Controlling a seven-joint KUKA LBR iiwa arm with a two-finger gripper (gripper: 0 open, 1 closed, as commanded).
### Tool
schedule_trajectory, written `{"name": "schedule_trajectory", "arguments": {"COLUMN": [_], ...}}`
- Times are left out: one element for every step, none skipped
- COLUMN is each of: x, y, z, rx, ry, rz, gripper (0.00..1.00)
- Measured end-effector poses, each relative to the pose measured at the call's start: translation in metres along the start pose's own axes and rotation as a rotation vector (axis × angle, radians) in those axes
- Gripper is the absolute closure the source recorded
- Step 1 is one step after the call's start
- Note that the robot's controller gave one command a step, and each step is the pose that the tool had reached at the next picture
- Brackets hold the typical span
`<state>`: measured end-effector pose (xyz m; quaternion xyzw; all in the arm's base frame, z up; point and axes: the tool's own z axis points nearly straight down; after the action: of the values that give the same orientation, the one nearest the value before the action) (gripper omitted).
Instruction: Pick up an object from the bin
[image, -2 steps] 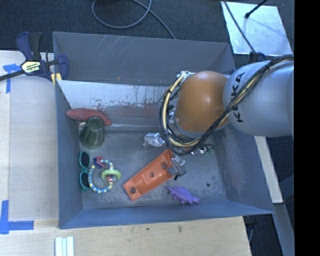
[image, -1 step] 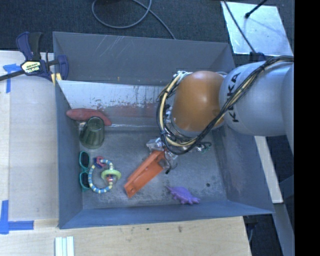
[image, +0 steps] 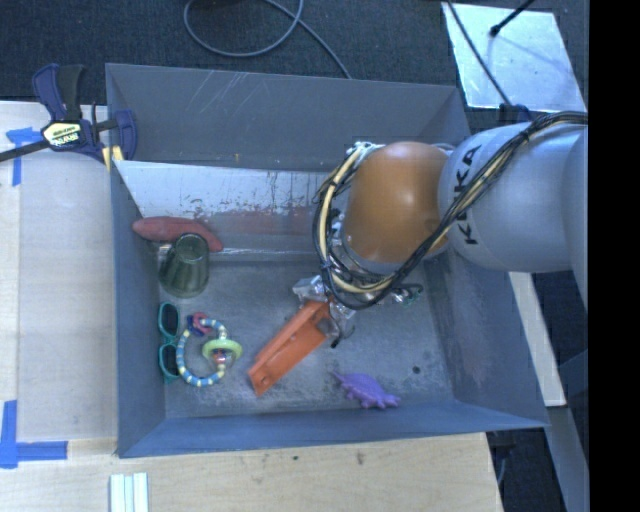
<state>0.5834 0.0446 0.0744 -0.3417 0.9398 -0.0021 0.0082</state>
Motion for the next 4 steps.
{"name": "schedule_trajectory", "arguments": {"x": [0.001, 0.001, -0.001, 0.0], "y": [0.001, 0.001, 0.0, 0.001], "z": [-0.003, -0.02, -0.031, -0.041], "rx": [-0.001, -0.002, 0.002, -0.002], "ry": [0.001, 0.0, -0.005, 0.0], "rz": [0.0, 0.002, 0.002, 0.002], "gripper": [1.0, 1.0, 1.0, 1.0]}}
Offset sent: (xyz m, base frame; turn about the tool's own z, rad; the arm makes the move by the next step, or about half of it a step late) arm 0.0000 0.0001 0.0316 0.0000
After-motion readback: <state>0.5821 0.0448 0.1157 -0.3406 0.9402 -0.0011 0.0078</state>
